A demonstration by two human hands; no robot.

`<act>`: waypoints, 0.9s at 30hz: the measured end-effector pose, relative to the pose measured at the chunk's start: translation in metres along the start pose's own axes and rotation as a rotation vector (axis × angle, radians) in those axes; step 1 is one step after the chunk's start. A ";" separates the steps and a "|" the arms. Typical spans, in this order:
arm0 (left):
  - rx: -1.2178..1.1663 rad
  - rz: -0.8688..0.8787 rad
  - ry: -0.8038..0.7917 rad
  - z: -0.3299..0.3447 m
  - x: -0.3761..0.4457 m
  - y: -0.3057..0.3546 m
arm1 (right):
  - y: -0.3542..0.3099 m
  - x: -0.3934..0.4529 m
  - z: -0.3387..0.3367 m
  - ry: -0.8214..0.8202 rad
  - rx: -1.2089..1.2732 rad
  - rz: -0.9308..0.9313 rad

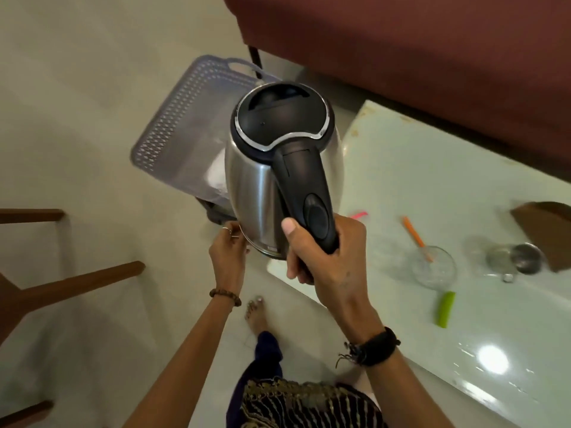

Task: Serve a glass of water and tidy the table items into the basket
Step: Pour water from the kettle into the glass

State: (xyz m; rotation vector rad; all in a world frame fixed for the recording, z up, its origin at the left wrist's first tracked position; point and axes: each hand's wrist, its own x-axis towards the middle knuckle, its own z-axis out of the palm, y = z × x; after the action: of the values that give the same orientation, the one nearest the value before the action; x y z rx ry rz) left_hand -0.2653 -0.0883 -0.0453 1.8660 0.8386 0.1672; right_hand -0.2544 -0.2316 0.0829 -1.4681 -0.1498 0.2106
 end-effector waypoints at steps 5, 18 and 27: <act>-0.059 -0.056 -0.173 0.071 -0.084 0.000 | -0.020 -0.064 -0.100 0.084 -0.060 0.069; 0.005 -0.056 -0.552 0.187 -0.140 -0.005 | -0.007 -0.151 -0.235 0.213 -0.242 0.413; 0.228 0.221 -0.826 0.226 -0.122 -0.003 | 0.020 -0.167 -0.257 0.168 -0.426 0.531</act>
State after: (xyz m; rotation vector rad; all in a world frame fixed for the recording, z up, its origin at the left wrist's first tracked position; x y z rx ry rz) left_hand -0.2513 -0.3335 -0.1190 1.9825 0.0800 -0.5554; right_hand -0.3591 -0.5173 0.0427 -1.9233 0.3591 0.5056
